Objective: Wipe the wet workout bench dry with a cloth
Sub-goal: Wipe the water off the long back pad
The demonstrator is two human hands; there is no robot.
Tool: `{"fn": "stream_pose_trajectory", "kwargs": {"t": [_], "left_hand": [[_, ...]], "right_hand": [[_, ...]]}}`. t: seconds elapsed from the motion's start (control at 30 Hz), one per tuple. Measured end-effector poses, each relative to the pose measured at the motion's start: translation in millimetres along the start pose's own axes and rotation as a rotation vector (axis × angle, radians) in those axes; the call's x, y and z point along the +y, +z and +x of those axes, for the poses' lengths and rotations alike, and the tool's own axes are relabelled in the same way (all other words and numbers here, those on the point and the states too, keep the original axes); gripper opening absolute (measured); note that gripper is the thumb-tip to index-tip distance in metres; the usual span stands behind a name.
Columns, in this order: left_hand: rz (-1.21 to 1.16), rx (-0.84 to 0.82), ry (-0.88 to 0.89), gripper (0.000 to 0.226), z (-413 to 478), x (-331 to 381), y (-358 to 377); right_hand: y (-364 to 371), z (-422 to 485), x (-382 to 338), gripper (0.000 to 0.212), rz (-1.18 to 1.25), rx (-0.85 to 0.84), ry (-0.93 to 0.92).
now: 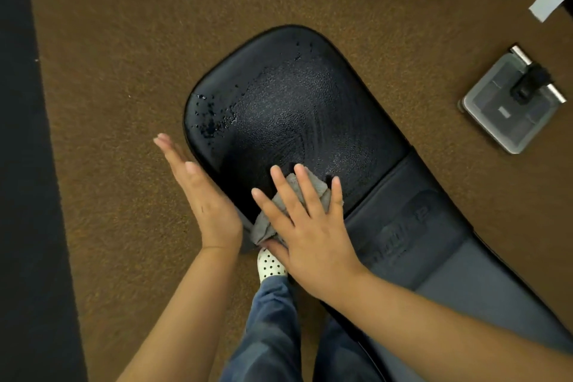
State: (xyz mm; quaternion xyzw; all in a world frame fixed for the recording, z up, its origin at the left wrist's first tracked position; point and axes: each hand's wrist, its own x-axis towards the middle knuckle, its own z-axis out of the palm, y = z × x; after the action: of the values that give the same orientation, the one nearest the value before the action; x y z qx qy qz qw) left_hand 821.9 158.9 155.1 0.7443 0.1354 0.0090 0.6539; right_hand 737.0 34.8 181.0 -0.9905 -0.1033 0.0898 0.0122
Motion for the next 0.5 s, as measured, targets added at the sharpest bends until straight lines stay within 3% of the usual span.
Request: {"fn": "stream_pose_trajectory", "kwargs": {"t": [0.23,0.5], "left_hand": [[-0.35,-0.025,-0.077,0.058,14.5,5.3,0.7],[-0.537,-0.075,-0.142,0.06,17.3,0.5,-5.0]], "right_hand": [[-1.0,31.1,5.5,0.075,0.037,0.056,-0.174],[-23.6,116.6,-5.5,0.059,0.112,0.127,-0.249]]}}
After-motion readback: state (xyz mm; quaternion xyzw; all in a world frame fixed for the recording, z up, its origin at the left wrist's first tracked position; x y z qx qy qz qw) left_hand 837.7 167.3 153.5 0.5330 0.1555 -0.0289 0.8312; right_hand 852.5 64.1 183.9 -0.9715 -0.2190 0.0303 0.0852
